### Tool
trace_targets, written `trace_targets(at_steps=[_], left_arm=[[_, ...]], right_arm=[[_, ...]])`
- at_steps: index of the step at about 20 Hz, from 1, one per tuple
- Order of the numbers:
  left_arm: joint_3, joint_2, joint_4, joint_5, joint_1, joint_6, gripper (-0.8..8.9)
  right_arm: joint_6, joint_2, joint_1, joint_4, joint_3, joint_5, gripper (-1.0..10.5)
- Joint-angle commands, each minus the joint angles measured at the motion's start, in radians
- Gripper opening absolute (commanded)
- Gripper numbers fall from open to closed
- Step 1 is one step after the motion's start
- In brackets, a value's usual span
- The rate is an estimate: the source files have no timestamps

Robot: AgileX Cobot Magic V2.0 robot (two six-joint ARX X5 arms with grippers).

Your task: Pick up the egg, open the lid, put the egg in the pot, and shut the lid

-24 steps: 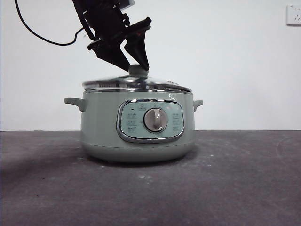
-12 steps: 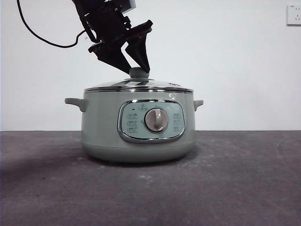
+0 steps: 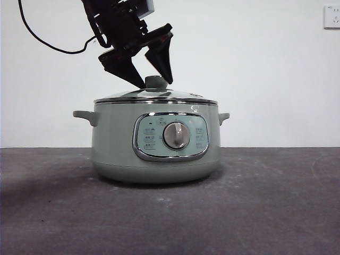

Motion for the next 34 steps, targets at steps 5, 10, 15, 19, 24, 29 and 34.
trace_targets(at_steps=[5,10,15,19,24,29,34], left_arm=[[-0.005,-0.106,-0.050,0.007,-0.002,0.005,4.72],[-0.005,-0.230,-0.198,0.041,-0.002,0.005,4.72],[-0.005,-0.422,-0.423,0.198,-0.003,0.005,4.63],[-0.005,-0.549,-0.515,0.259,-0.003,0.005,-0.26],[-0.005,-0.636,-0.530,0.348,-0.003,0.006,-0.04],[-0.005,-0.638,-0.539,0.347,-0.003,0.006,-0.04],[-0.005,-0.636,-0.538,0.347,-0.003,0.006,-0.04]], right_arm=[[0.021,0.028,0.003,-0.066,-0.002,-0.127,4.4],[0.022,0.056,0.003,-0.128,-0.003,-0.158,4.4],[0.030,0.077,0.003,-0.128,-0.003,-0.272,4.3],[0.035,0.080,0.003,-0.128,-0.003,-0.301,-0.2],[0.037,0.081,0.002,-0.128,-0.003,-0.312,0.0],[0.050,0.074,0.002,-0.128,-0.002,-0.312,0.0],[0.050,0.074,0.002,-0.127,-0.002,-0.311,0.0]])
